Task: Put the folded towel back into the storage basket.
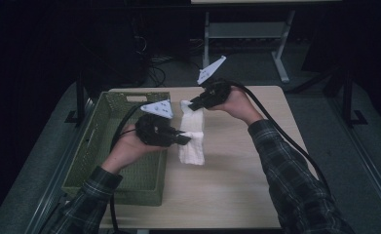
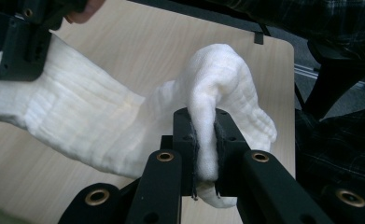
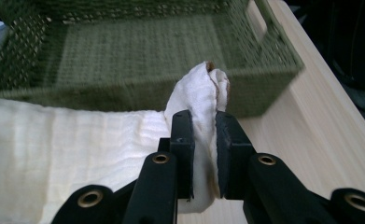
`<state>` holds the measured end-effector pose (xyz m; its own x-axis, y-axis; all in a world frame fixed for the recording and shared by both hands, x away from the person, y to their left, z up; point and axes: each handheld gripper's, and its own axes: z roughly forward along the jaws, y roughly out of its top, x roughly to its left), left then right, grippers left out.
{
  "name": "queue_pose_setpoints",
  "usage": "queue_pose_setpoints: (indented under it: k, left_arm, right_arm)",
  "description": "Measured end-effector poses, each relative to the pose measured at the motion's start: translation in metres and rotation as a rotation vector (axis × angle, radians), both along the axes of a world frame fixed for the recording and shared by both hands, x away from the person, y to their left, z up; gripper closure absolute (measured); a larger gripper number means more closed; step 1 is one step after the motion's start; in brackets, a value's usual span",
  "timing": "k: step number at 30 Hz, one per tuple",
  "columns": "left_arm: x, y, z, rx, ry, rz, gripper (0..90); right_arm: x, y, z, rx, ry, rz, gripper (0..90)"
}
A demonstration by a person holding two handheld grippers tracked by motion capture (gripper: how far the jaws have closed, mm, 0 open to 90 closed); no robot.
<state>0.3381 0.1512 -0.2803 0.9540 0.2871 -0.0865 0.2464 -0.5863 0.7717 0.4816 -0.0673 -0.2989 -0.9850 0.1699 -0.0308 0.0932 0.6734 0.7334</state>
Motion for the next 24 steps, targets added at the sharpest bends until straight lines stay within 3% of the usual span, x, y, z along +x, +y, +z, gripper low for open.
queue_pose_setpoints:
  k: [11, 17, 24]
  left_arm:
    - [-0.012, 0.063, 0.006, 0.016, -0.017, 0.067, 81.4]
    - [-0.018, 0.094, 0.005, 0.027, -0.018, 0.120, 81.4]
    - [-0.024, 0.112, -0.010, 0.047, -0.001, 0.145, 81.2]
  right_arm:
    - [-0.004, 0.074, 0.010, 0.003, -0.013, 0.081, 78.4]
    - [-0.004, 0.102, 0.003, 0.021, -0.010, 0.093, 78.3]
    - [-0.007, 0.126, -0.016, 0.030, 0.010, 0.090, 78.3]
